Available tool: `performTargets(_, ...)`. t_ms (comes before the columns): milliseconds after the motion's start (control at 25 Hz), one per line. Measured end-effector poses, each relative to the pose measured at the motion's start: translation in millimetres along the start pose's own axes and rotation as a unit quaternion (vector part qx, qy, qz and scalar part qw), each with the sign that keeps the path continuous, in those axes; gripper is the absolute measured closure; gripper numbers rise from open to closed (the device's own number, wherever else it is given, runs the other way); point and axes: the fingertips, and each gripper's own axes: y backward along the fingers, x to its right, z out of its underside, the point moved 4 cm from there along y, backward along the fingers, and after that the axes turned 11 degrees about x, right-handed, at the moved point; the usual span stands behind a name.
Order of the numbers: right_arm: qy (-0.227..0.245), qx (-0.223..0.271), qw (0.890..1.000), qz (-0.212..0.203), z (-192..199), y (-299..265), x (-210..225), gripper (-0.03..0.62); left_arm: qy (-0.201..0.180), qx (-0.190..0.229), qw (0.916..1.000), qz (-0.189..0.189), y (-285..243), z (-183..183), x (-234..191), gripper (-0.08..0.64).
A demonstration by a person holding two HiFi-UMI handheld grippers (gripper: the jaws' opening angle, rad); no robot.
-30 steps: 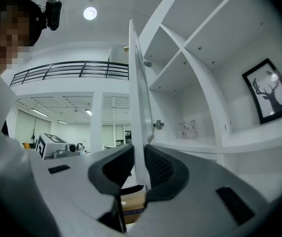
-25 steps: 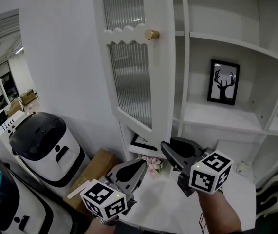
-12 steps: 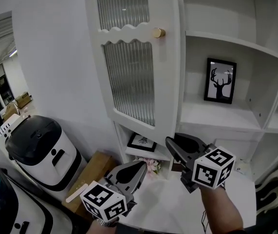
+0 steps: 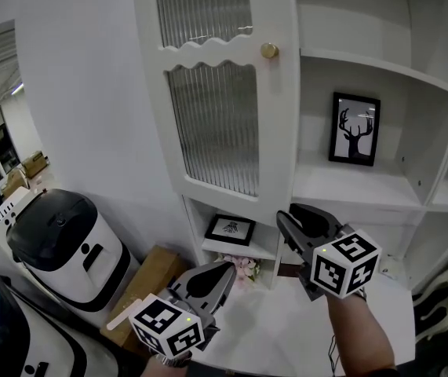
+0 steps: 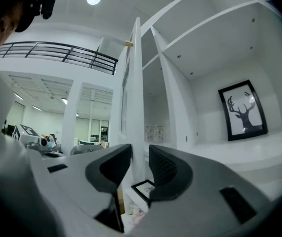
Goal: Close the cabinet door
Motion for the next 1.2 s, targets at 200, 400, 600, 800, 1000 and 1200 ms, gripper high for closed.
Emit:
performTargets(200,0.010,-0.002,1.000,0.021,1,-5,13,0.469,0.005,-0.003,1.0000,0.000,-2,3,-5,0.555)
performTargets(400,0.019,-0.004,0.999,0.041,1,-10,25,0.451,0.008,-0.006,0.9999,0.001,-6,5,-9,0.554)
performTargets(600,0.018,-0.004,0.999,0.048,3,-15,34,0.452,0.009,-0.008,0.9999,0.002,-8,6,-14,0.555)
performTargets(800,0.022,-0.009,0.998,0.054,4,-21,41,0.451,0.009,-0.008,0.9999,0.001,-9,6,-16,0.555)
performTargets(1000,0.024,-0.012,0.998,0.059,5,-27,48,0.449,0.010,-0.008,0.9999,-0.002,-10,7,-18,0.555)
performTargets(1200,0.022,-0.013,0.998,0.062,6,-32,54,0.449,0.009,-0.006,0.9999,-0.005,-9,5,-20,0.555)
